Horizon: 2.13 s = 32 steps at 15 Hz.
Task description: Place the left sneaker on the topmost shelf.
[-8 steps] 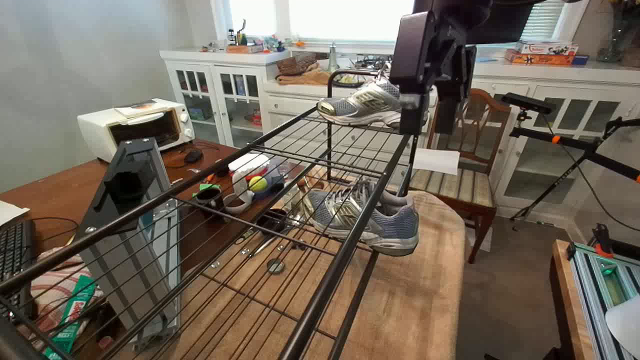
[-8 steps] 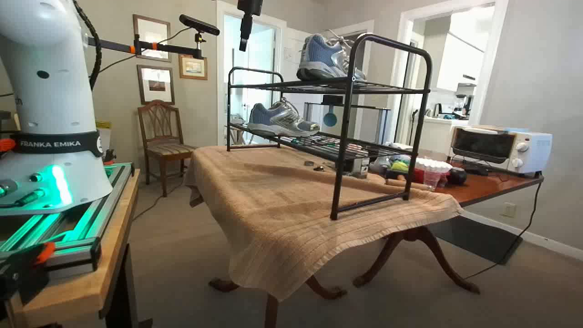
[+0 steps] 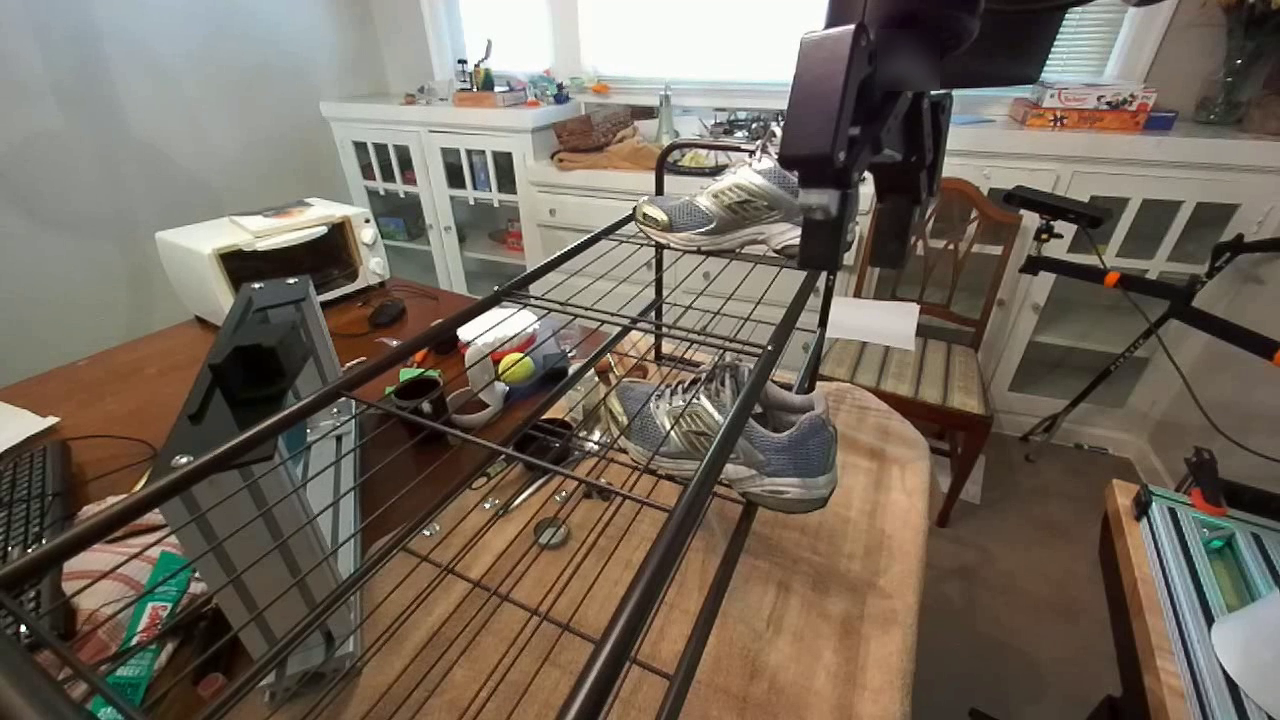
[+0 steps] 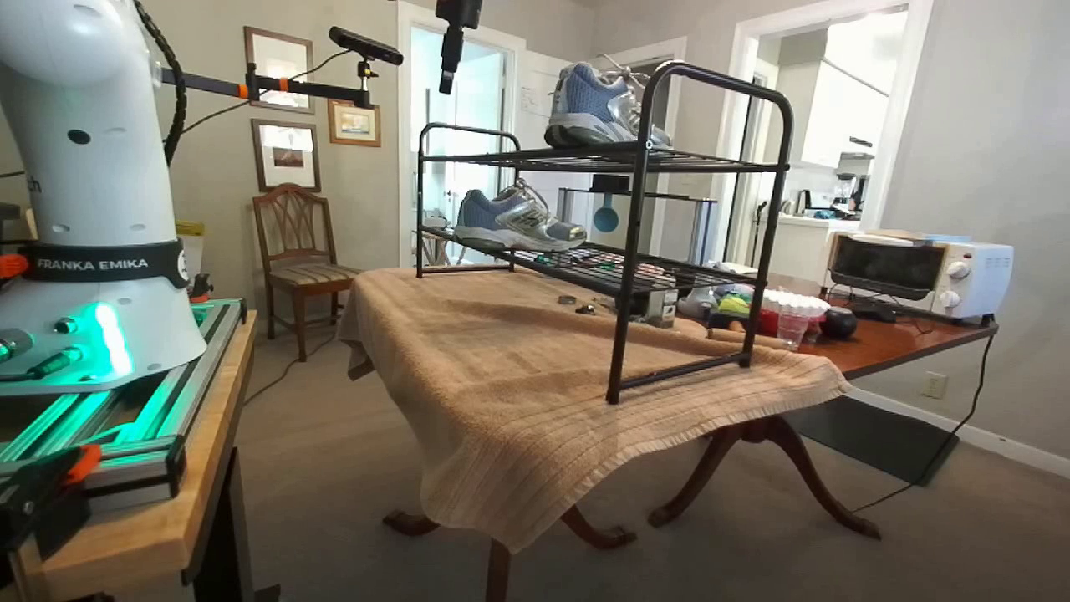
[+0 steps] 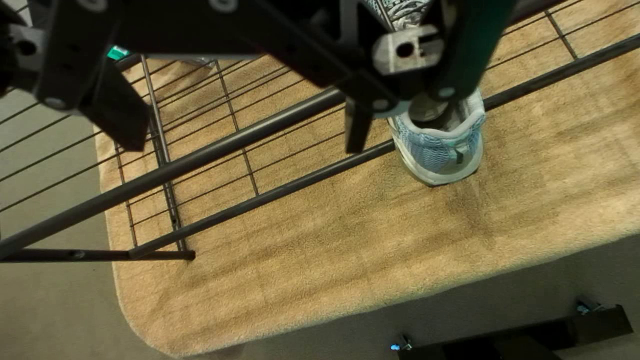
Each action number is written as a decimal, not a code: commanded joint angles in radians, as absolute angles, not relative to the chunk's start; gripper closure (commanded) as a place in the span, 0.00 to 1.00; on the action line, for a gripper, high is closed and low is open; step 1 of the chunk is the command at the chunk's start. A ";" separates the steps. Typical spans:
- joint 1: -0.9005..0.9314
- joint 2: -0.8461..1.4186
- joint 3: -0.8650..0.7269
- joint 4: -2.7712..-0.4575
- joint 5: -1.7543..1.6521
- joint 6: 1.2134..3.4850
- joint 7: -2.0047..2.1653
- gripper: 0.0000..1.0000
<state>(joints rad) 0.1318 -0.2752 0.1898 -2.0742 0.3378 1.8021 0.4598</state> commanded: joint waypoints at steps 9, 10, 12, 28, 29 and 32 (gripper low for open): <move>0.105 -0.238 0.185 -2.083 0.296 1.736 0.519 0.00; 0.101 -0.230 0.183 -2.085 0.295 1.724 0.530 0.00; 0.100 -0.224 0.180 -2.096 0.286 1.715 0.524 0.00; 0.185 -0.277 0.203 -2.328 0.094 2.089 -0.003 0.00; 0.187 -0.281 0.201 -2.334 0.094 2.107 -0.011 0.00; 0.185 -0.255 0.200 -2.302 0.108 2.082 0.009 0.00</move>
